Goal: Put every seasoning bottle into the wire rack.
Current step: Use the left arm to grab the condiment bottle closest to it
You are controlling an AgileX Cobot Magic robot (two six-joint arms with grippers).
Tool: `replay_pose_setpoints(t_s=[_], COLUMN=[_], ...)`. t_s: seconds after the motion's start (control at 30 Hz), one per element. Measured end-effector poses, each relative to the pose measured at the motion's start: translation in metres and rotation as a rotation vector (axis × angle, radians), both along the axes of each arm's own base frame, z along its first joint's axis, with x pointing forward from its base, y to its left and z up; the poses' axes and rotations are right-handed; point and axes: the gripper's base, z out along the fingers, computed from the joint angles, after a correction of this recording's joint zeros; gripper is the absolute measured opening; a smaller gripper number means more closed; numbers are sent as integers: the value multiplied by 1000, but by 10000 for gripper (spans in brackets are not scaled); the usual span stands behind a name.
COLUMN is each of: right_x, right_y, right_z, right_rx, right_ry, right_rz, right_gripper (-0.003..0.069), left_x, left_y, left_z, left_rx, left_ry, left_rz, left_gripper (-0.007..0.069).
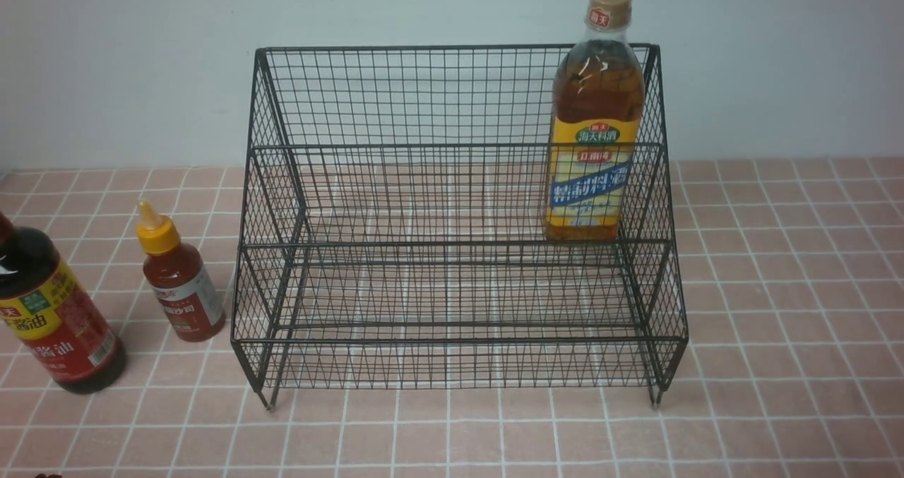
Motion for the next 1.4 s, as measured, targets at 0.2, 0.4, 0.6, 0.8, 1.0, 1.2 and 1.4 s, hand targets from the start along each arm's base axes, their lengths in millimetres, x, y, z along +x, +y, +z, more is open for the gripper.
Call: replay_pose_setpoints(t_s=[0.2, 0.4, 0.6, 0.8, 1.0, 1.2, 1.4], right_x=[0, 0, 0, 0, -1, -1, -1], right_y=[0, 0, 0, 0, 0, 0, 0], right_z=[0, 0, 0, 0, 0, 0, 0], right_rx=[12, 13, 13, 13, 13, 13, 8], right_ry=[-1, -1, -1, -1, 0, 0, 0], right_rz=[-6, -7, -7, -7, -7, -7, -7], right_gripper=[-13, -13, -13, -13, -13, -13, -13], left_x=[0, 0, 0, 0, 0, 0, 4], left_y=[0, 0, 0, 0, 0, 0, -2], left_z=[0, 0, 0, 0, 0, 0, 14], left_rx=[0, 0, 0, 0, 0, 1, -105], left_ry=[0, 0, 0, 0, 0, -1, -169], left_rz=[0, 0, 0, 0, 0, 0, 3], left_gripper=[-7, -7, -7, -7, -7, -7, -7])
